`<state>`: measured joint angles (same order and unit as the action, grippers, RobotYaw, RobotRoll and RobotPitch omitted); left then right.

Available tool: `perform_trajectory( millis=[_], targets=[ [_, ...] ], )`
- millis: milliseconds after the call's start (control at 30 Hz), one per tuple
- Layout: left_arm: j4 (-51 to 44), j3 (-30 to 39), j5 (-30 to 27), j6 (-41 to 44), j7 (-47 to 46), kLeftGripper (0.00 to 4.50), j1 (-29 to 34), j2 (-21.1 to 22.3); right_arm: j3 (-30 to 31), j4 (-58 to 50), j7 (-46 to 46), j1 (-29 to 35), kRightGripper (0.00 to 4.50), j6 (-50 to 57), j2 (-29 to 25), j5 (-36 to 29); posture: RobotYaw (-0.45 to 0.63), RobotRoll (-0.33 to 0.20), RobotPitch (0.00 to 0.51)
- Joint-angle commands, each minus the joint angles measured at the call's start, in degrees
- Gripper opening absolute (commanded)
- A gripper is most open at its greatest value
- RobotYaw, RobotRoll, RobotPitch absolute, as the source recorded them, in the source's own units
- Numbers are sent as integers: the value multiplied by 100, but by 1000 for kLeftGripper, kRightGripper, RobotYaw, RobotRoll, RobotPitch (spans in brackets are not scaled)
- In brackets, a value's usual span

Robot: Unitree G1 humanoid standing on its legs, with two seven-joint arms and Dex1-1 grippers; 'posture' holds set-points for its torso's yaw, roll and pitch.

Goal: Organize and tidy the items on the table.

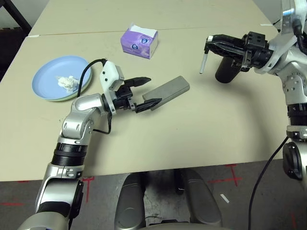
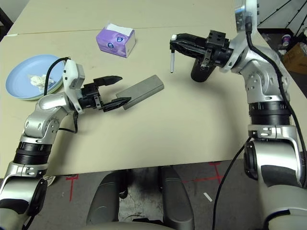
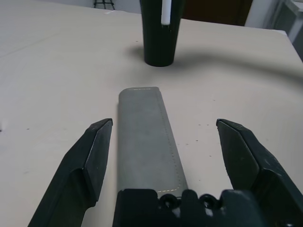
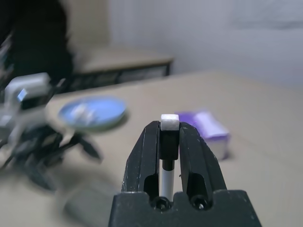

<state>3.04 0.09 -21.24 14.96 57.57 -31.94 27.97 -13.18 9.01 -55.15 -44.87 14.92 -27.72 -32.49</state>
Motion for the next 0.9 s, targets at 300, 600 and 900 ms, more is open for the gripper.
perform_trajectory(
  millis=[300, 600, 900],
  targets=[
    [-160, -19, -54, -118, -184, 4500, 115, -175, -587, -822, 1460, 547, 420, -617, 266, 48, -100, 0, 187],
    [-83, 3, -56, -287, -252, 4500, 33, -320, -729, -635, 1838, 632, 420, -1148, -17, 340, -112, 0, 178],
    [-181, 20, -157, -231, -321, 4500, 58, -344, -660, -438, 2196, 948, 420, -1441, -128, 732, -110, 0, 183]
  ],
)
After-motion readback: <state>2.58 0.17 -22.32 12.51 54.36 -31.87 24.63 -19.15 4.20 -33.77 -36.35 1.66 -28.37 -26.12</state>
